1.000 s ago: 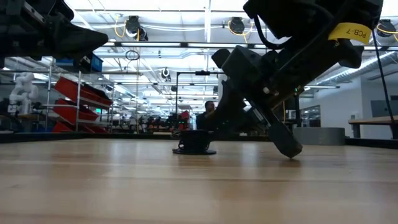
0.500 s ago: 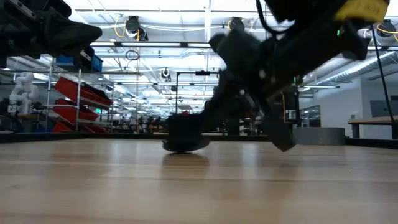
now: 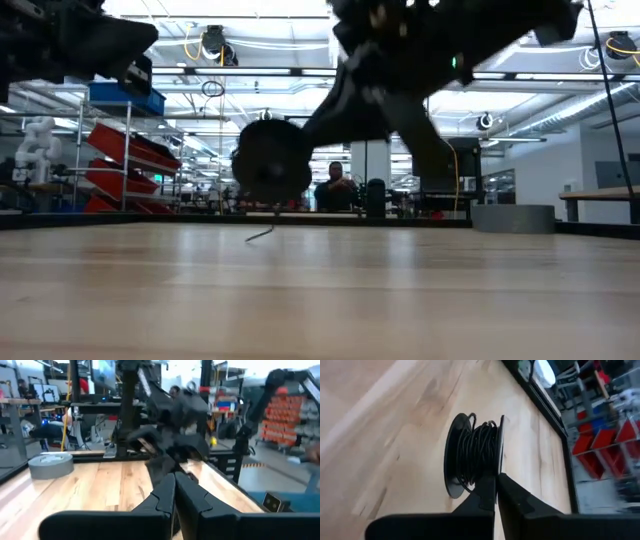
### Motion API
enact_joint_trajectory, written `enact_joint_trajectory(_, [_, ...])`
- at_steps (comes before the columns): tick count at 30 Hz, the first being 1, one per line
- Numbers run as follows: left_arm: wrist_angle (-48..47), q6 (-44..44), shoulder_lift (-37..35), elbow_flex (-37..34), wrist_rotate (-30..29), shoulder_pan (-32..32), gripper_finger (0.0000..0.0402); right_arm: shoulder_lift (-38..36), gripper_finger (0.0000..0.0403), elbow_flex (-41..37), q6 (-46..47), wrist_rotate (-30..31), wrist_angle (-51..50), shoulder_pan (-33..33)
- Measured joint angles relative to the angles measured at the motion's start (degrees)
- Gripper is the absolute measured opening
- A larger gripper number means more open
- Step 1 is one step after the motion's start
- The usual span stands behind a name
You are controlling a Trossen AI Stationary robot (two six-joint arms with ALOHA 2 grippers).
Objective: Coil cords
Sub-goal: Uncoil the black wire from the spool
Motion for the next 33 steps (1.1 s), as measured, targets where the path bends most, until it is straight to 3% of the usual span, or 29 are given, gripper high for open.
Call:
enact_joint_trajectory(12, [-0.05, 8.8, 24.05, 14.46, -5.05, -8.14, 0.002, -11.83, 0.0, -3.3, 9.33, -14.33, -5.04, -0.11])
enact_joint_trajectory(16, [0.08, 9.42, 32.74, 19.11, -5.91, -8.31, 0.002, -13.03, 0.0, -8.48, 10.56, -21.56, 0.97, -0.86])
enact_joint_trajectory(19, [0.01, 9.84, 38.73, 21.62, -9.17, -8.31, 0.0029, -13.05, 0.0, -13.21, 10.86, -23.0, 8.67, -1.21])
enact_joint_trajectory(24, [-0.01, 8.94, 47.4, 24.84, -11.91, -8.29, 0.008, -13.05, 0.0, -18.9, 11.01, -23.48, 18.13, -1.21])
enact_joint_trajectory(29, [0.57, 8.27, 51.9, 27.35, -16.98, -8.29, 0.015, -13.05, 0.0, -19.41, 12.25, -24.59, 18.57, -1.21])
enact_joint_trajectory(33, [4.17, 5.55, 53.86, 27.82, -16.0, -8.38, 0.0172, -13.05, 0.0, -19.41, 12.43, -24.57, 18.69, -1.21])
